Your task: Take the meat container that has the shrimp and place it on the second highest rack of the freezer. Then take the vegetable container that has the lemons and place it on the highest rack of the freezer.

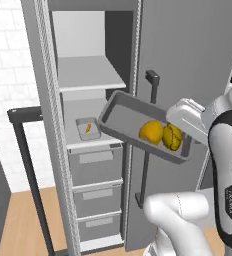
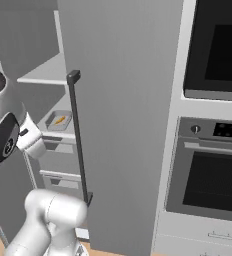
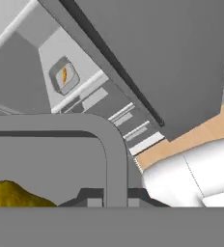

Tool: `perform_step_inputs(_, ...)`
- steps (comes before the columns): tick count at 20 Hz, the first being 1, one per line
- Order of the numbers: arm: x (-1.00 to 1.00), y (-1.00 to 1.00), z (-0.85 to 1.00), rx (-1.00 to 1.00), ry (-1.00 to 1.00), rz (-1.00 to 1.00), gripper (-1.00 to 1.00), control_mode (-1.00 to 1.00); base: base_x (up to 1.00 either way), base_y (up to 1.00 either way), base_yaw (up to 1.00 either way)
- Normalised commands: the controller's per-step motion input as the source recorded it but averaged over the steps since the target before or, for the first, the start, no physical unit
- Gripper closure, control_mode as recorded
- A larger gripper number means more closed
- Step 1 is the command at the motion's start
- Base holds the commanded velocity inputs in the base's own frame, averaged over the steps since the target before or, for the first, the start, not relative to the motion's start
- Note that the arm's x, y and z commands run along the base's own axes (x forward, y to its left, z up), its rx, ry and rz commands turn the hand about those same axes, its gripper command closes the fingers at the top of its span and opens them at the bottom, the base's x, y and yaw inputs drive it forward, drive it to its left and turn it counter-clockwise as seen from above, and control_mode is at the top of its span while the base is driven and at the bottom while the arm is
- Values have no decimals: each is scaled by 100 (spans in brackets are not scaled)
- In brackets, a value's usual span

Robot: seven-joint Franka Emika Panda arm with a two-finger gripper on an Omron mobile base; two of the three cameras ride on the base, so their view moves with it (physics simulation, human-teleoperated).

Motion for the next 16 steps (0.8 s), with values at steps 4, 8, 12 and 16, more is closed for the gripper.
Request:
perform_step_inputs(4,14,13,-2,7,5,-73,100,-100,0,0,0)
perform_step_inputs(8,42,0,-6,10,2,-44,100,-100,0,0,0)
perform_step_inputs(12,55,0,0,18,5,-31,100,-100,0,0,0)
perform_step_inputs(16,40,1,0,21,10,-20,100,-100,0,0,0)
